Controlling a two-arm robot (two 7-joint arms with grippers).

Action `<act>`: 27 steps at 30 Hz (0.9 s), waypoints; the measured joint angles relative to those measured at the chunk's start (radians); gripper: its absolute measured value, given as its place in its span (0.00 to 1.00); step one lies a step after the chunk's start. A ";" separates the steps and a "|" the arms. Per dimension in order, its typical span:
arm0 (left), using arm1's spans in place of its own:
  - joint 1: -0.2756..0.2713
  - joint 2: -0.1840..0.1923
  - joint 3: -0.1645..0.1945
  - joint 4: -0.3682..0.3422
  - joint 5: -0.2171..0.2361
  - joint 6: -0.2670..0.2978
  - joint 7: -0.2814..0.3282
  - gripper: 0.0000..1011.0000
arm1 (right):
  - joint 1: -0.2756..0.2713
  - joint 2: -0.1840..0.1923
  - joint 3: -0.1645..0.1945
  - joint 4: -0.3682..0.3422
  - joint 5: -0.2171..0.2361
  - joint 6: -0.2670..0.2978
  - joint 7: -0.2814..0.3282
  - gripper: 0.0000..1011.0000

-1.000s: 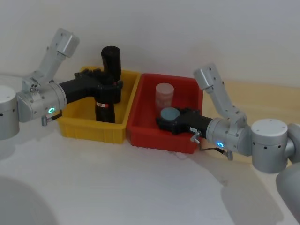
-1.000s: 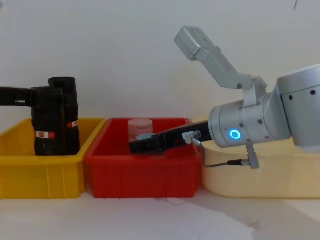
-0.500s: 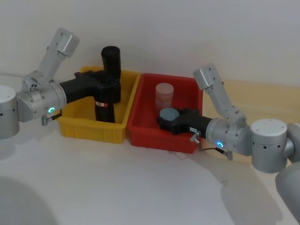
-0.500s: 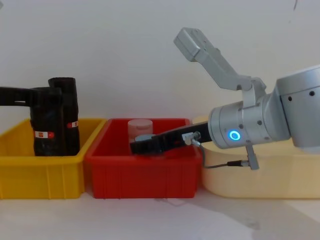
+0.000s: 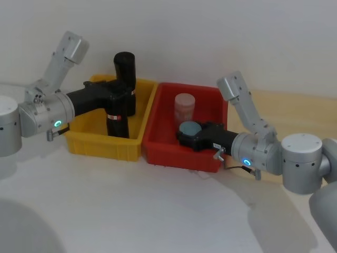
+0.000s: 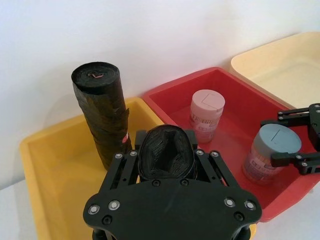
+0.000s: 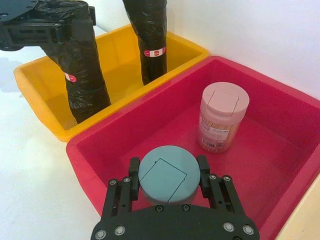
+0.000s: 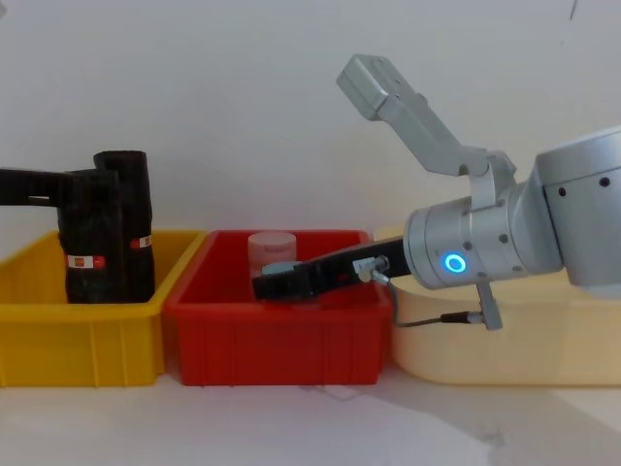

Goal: Pick up the garbage bag with the one hand and transfer it to the other hand.

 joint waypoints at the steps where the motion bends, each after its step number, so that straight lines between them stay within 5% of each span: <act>1: 0.000 0.000 0.000 0.000 0.000 0.000 0.000 0.43 | 0.000 0.000 0.000 0.000 0.000 0.000 0.000 0.65; 27: 0.000 0.000 0.000 0.000 0.000 0.000 0.000 0.33 | 0.000 0.000 0.001 0.000 0.000 -0.001 0.001 0.65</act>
